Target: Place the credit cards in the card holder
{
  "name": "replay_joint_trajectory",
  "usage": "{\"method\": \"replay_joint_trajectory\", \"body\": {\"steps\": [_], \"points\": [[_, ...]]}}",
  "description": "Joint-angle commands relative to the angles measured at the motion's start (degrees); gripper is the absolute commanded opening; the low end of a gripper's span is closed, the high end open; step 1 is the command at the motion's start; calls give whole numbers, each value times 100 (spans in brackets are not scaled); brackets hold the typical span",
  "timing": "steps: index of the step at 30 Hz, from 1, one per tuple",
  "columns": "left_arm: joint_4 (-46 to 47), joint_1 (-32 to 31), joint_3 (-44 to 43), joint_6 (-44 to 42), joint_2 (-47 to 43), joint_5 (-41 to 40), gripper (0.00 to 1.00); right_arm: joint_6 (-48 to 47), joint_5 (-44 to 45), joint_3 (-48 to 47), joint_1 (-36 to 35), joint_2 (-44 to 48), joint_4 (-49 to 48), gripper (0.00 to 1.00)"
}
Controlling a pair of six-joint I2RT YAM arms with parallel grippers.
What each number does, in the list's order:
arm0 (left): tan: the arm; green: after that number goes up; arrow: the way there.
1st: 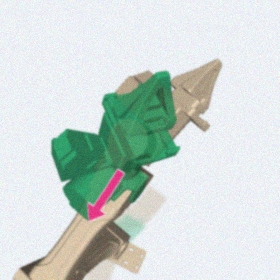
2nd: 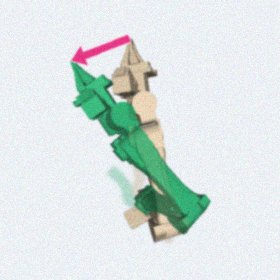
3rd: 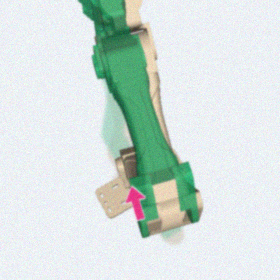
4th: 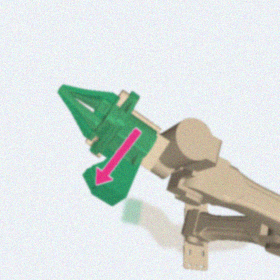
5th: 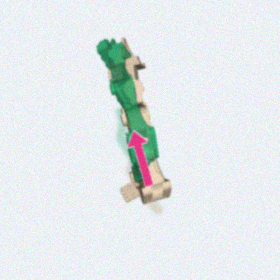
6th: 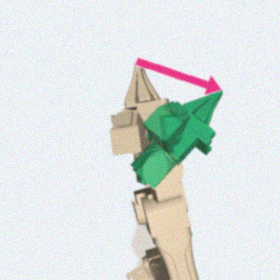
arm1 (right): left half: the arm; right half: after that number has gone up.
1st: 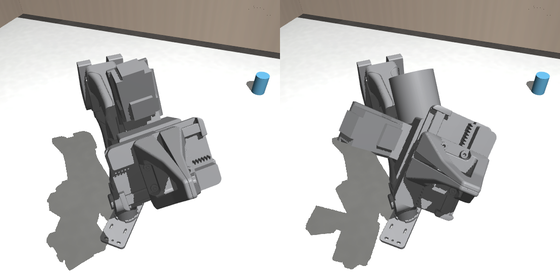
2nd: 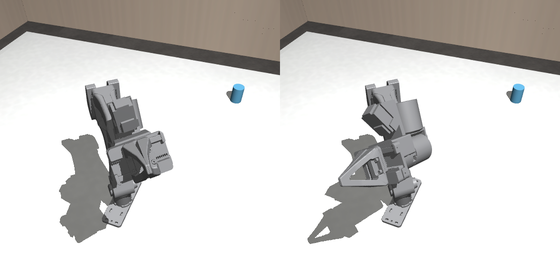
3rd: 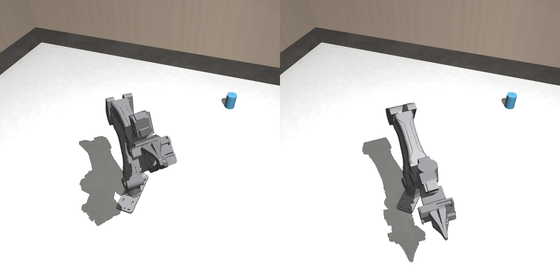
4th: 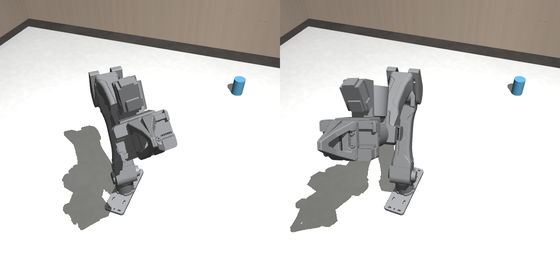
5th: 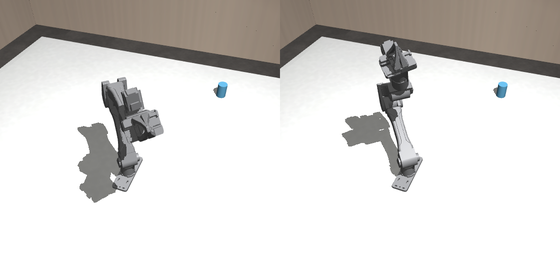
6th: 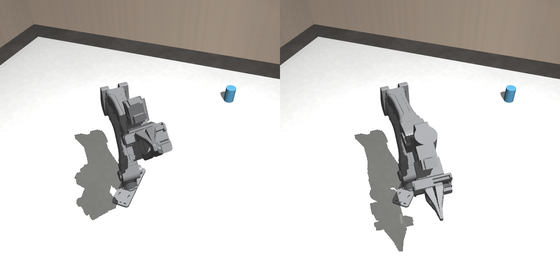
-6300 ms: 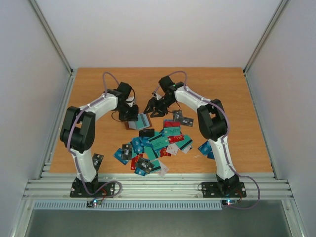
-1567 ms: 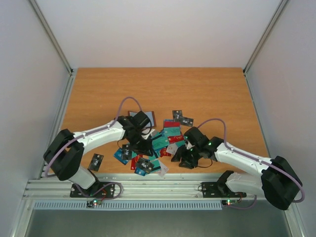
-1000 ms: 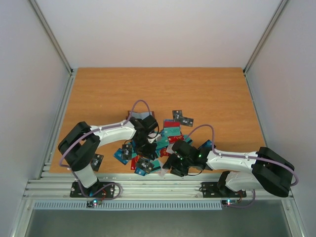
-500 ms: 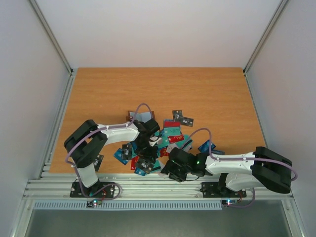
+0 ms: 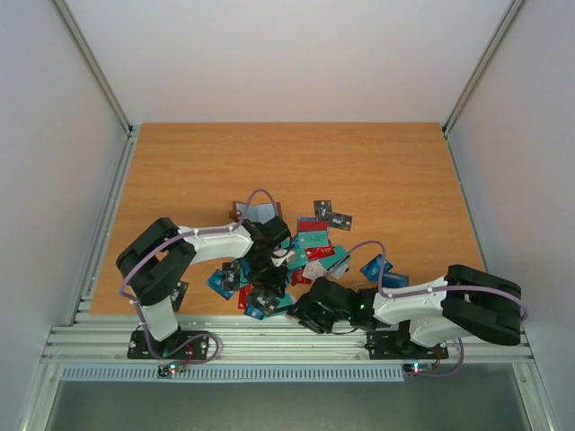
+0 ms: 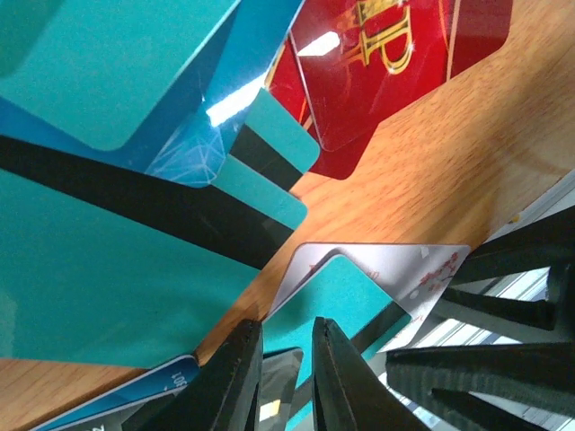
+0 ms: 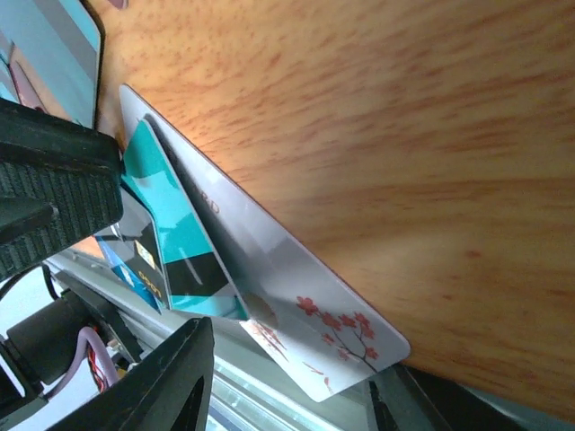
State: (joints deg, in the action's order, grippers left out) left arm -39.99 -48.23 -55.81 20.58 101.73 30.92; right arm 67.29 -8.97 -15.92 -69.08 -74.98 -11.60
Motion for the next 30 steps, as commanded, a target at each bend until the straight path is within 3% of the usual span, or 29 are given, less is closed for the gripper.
{"method": "replay_joint_trajectory", "body": {"steps": [1, 12, 20, 30], "points": [[145, -47, 171, 34, 276, -181, 19, 54, 400, 131, -53, -475, -493, 44], [269, -46, 160, 141, 338, -41, 19, 9, 639, 81, -56, -75, -62, 22], [309, -46, 117, 181, 400, 44, 19, -81, 772, 53, -53, 256, 78, 12], [84, -47, -409, 221, 217, -205, 19, -208, 1099, -460, 49, 1030, 1921, 2]]}}
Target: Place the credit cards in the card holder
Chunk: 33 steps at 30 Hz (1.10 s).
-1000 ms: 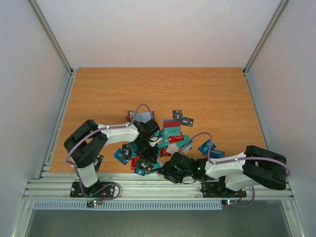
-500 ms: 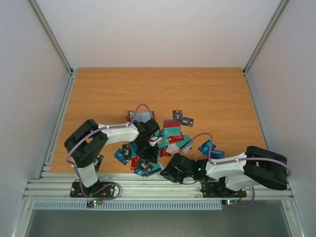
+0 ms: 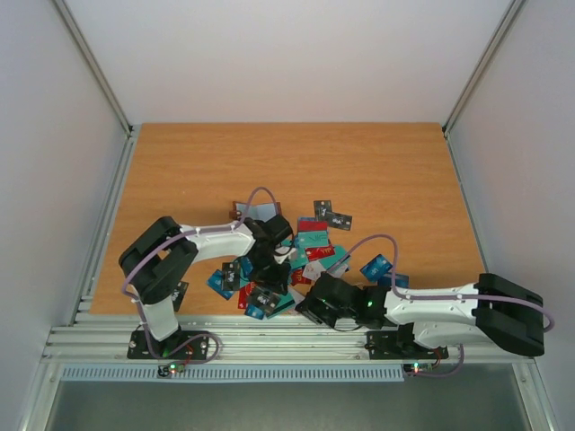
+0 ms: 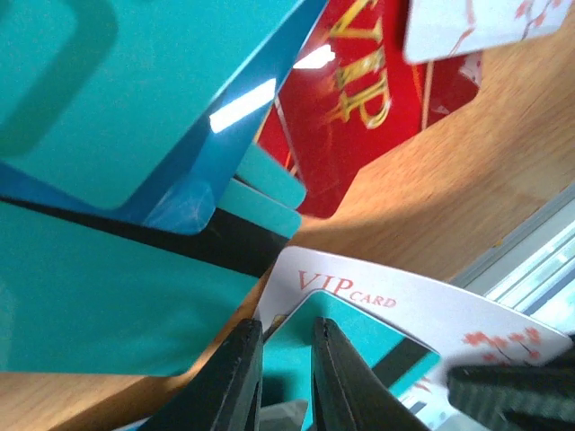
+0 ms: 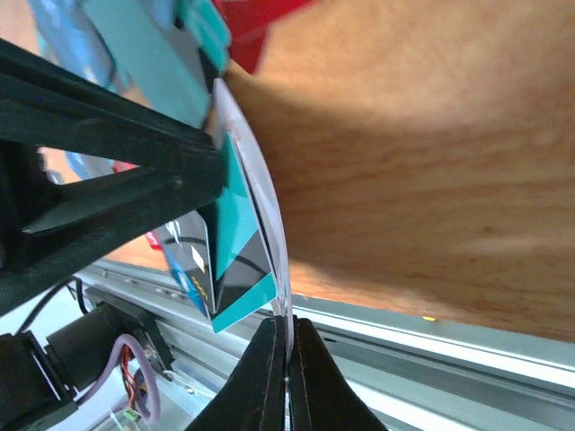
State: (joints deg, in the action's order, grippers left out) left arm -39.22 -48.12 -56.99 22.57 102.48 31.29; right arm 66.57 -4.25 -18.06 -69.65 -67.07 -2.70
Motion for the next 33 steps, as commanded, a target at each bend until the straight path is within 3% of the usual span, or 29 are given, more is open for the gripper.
{"method": "replay_joint_trajectory", "body": {"steps": [1, 9, 18, 25, 30, 33], "points": [[-30, -57, -374, 20, 141, -291, 19, -167, 628, -283, 163, 310, 1206, 1], [-353, 39, -1094, -7, 71, -691, 23, -697, 529, -903, 774, 939, 3027, 1], [-516, 341, -1780, 41, -142, -804, 28, -2095, 65, -1932, 2009, 1258, 4632, 1], [-397, 665, -2185, 569, -878, -829, 41, -3453, -1146, -2782, 3718, 1161, 4786, 1], [419, 860, -2072, 1891, -1522, -684, 48, -3849, -1940, -3701, 4596, 782, 4572, 1], [1147, 911, -1950, 2799, -1879, -588, 50, -3758, -2279, -4045, 4751, 658, 4080, 1]]}}
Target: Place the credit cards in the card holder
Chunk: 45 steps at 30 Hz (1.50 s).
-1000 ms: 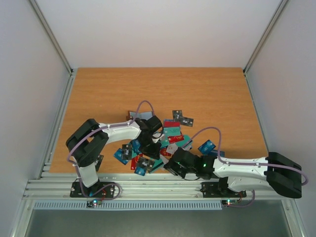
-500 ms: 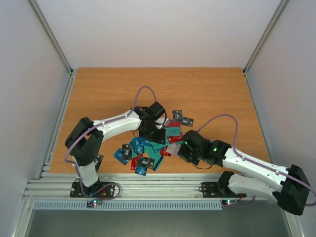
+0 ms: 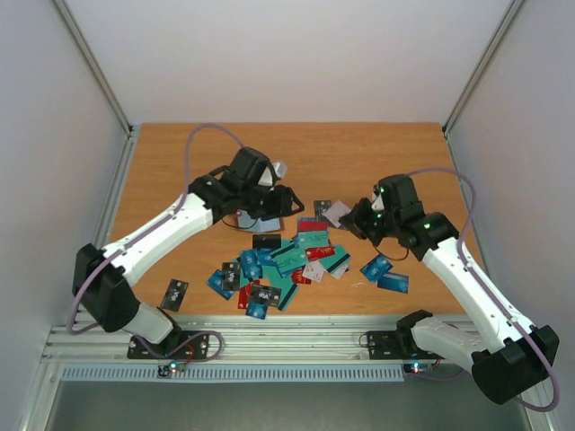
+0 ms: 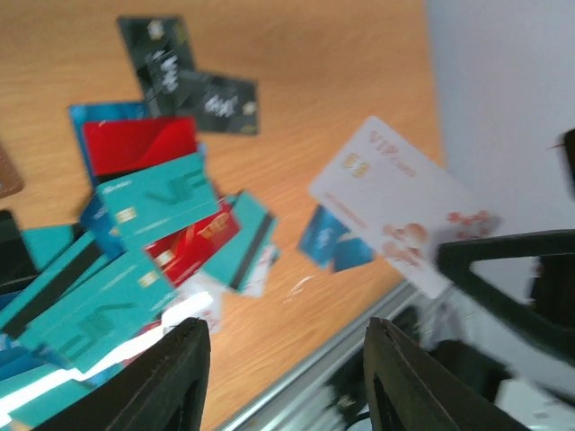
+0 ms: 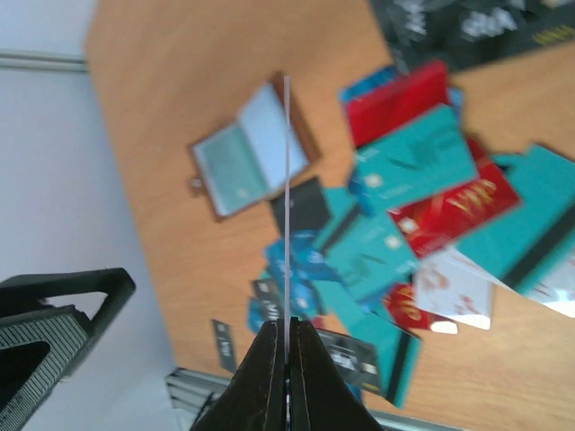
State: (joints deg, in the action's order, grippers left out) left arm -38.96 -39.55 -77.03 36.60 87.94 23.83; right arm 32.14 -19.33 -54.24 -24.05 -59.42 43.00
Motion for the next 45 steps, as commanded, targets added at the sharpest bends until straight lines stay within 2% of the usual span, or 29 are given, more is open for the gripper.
{"method": "replay_joint_trajectory", "body": {"steps": [1, 7, 17, 28, 40, 45], "points": [[1408, 73, 124, 1605, -547, 183, 50, -256, -825, -506, 198, -121, -683, 1], [3398, 179, 738, 3172, -995, 341, 54, 181, -1037, -858, 208, -125, -1492, 1], [5349, 204, 656, 3751, -746, 756, 53, 1382, -1082, -876, 208, -25, -3176, 1], [5587, 196, 740, 3868, -935, 613, 52, 1559, -970, -1139, 208, 36, -3479, 1], [6643, 153, 718, 4091, -599, 275, 39, 1637, -1153, -1183, 209, 9, -3818, 1], [6441, 143, 603, 4036, -509, 266, 32, 1590, -1243, -1230, 208, -41, -3912, 1]]}}
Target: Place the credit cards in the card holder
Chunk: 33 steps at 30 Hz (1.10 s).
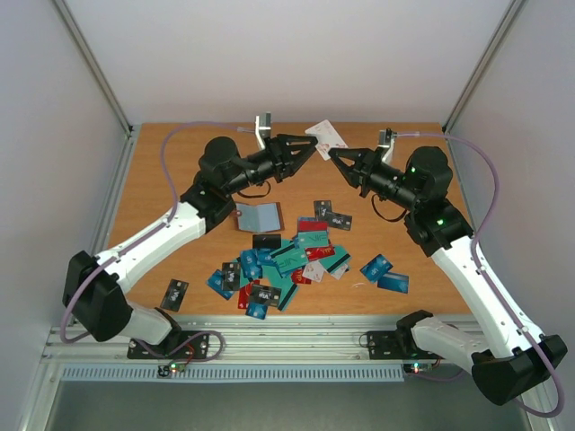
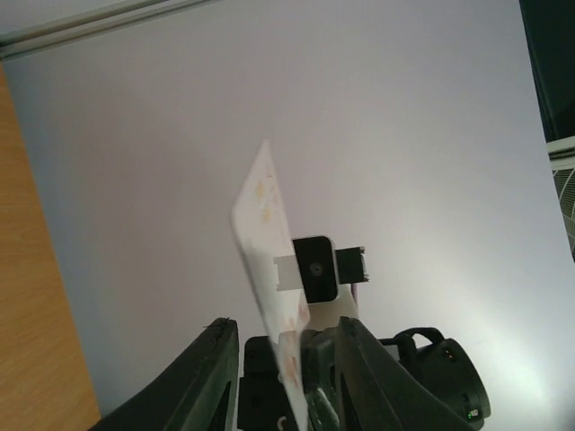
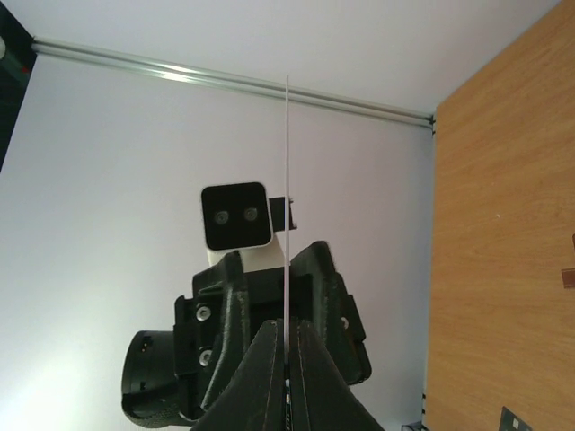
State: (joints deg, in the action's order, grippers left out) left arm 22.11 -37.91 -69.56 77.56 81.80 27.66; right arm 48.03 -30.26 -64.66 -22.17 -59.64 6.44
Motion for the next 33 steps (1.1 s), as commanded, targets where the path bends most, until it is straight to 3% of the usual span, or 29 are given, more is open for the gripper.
{"method": "replay_joint_trajectory", "body": {"steps": [1, 10, 15, 25, 26, 28, 31, 33], "points": [[369, -22, -106, -57, 106, -146, 32, -6, -190, -209, 25, -36, -255, 1], [721, -32, -177, -67, 294, -94, 22, 140, -293, -119, 20, -90, -434, 1], [819, -30, -212, -76, 356, -65, 8, 171, -305, -119, 20, -105, -488, 1], [1202, -28, -250, 2, 477, 79, 0, 255, -434, -52, 20, -181, -626, 1], [1207, -13, -246, 17, 480, 100, 0, 233, -455, -47, 20, -189, -626, 4], [1208, 36, -191, 76, 429, 150, 0, 93, -459, -86, 20, -179, -360, 20], [767, 223, -17, 68, 257, 365, 0, -488, -426, -401, 20, -188, 606, 48], [201, 398, 149, -96, 24, 588, 0, -933, -296, -637, 25, -165, 1354, 58]]}}
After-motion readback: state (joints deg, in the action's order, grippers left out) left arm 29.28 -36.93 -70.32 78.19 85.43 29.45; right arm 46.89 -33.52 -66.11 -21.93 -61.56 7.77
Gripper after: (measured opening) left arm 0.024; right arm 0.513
